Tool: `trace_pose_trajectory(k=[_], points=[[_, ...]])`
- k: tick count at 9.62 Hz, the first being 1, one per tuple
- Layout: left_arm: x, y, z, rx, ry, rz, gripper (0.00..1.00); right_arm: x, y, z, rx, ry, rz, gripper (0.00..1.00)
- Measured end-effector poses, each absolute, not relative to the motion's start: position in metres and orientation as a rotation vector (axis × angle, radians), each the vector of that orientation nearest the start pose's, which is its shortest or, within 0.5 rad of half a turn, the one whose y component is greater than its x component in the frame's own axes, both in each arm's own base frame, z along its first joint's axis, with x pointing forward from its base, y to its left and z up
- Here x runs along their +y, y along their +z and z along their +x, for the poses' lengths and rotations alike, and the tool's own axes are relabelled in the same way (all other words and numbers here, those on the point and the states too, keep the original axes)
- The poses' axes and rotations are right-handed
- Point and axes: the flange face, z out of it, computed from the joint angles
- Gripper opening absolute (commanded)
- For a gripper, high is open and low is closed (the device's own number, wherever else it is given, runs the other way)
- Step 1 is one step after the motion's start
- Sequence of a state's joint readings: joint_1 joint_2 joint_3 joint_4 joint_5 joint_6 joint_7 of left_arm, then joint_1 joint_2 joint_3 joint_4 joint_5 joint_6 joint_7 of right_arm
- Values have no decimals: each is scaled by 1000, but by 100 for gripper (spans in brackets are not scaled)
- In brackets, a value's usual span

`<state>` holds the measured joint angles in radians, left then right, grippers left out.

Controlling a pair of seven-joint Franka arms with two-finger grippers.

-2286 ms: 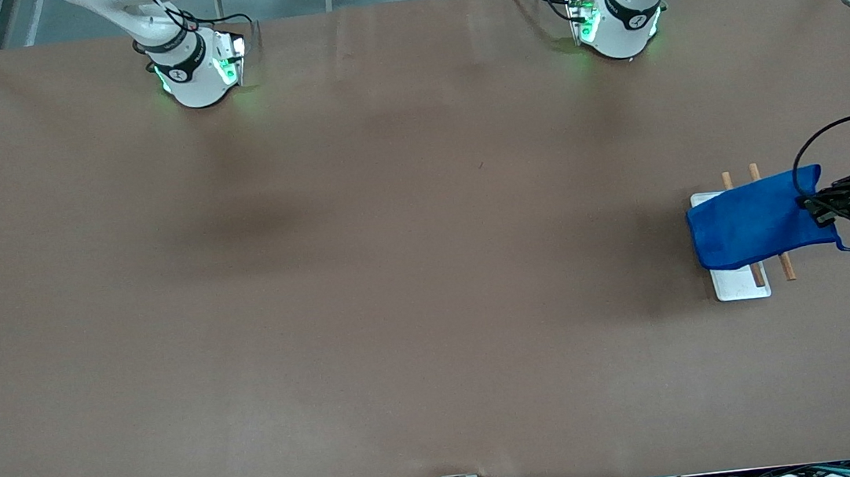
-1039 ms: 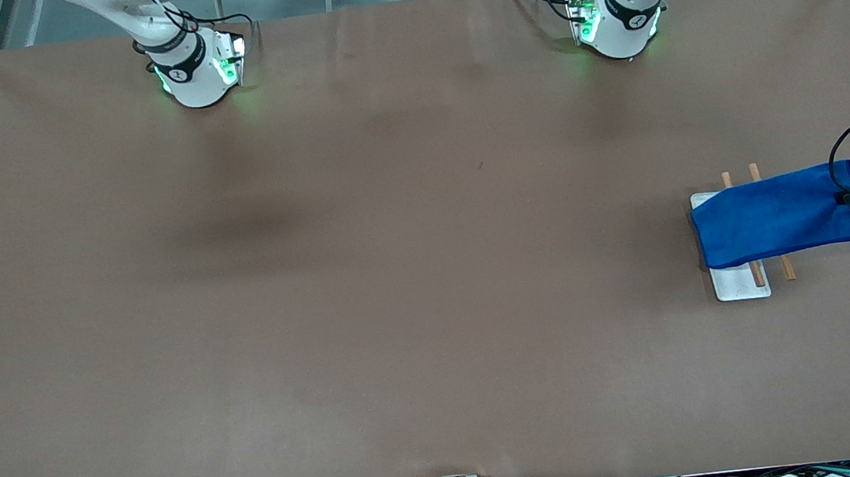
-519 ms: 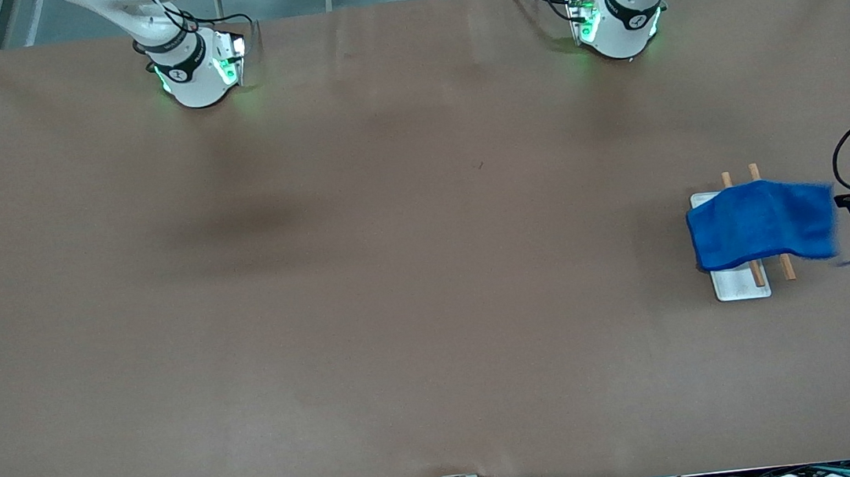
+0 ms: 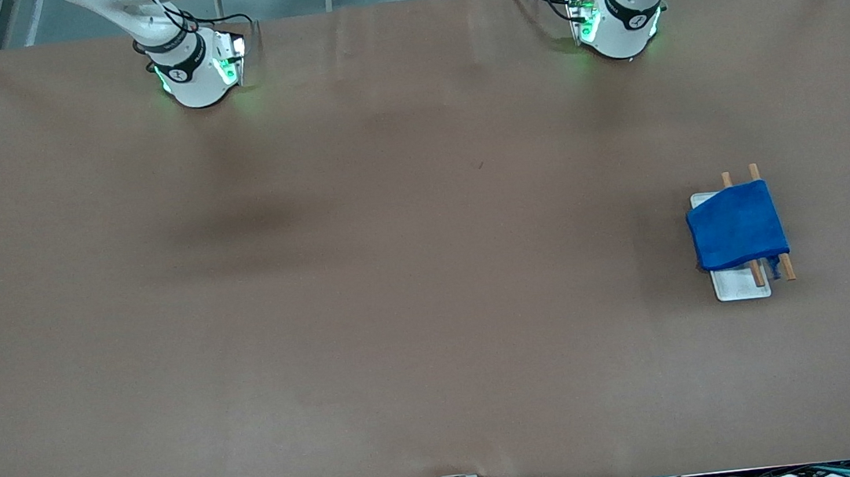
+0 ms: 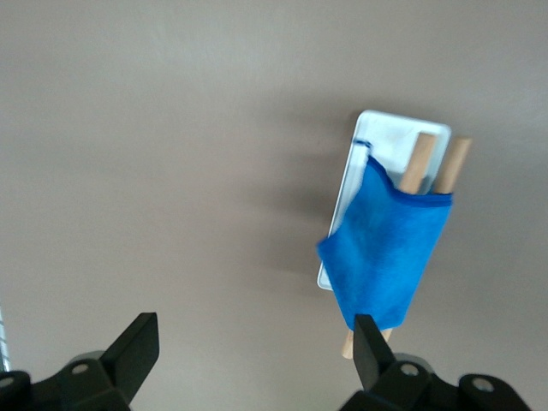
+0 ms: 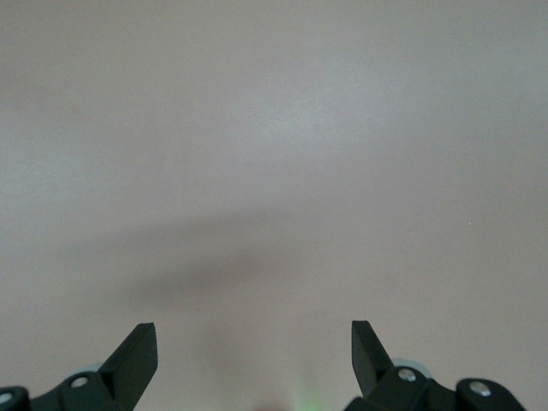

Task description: Right arm passes towel to left arm to hang

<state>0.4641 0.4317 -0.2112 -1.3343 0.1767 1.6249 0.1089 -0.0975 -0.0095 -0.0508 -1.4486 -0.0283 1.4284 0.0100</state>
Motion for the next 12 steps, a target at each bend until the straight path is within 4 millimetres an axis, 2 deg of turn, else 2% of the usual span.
trace_pose_trajectory(k=[2, 5, 7, 8, 9, 10, 12], points=[[182, 539, 636, -82, 105, -3067, 100, -83, 674, 530, 258, 20, -3158, 100], [114, 615, 612, 56, 16, -3108, 100, -83, 674, 530, 258, 20, -3158, 100], [62, 664, 588, 100, -50, -3095, 100, -84, 674, 530, 258, 20, -3158, 100], [32, 679, 578, 93, -66, -3092, 100, -83, 674, 530, 258, 20, -3157, 100], [3, 686, 573, 85, -76, -3094, 100, -83, 674, 530, 257, 20, -3156, 100], [-17, 686, 571, 93, -76, -3098, 100, -83, 674, 530, 257, 19, -3156, 100], [-35, 682, 571, 115, -61, -3108, 100, -87, 674, 529, 267, 20, -3155, 100]])
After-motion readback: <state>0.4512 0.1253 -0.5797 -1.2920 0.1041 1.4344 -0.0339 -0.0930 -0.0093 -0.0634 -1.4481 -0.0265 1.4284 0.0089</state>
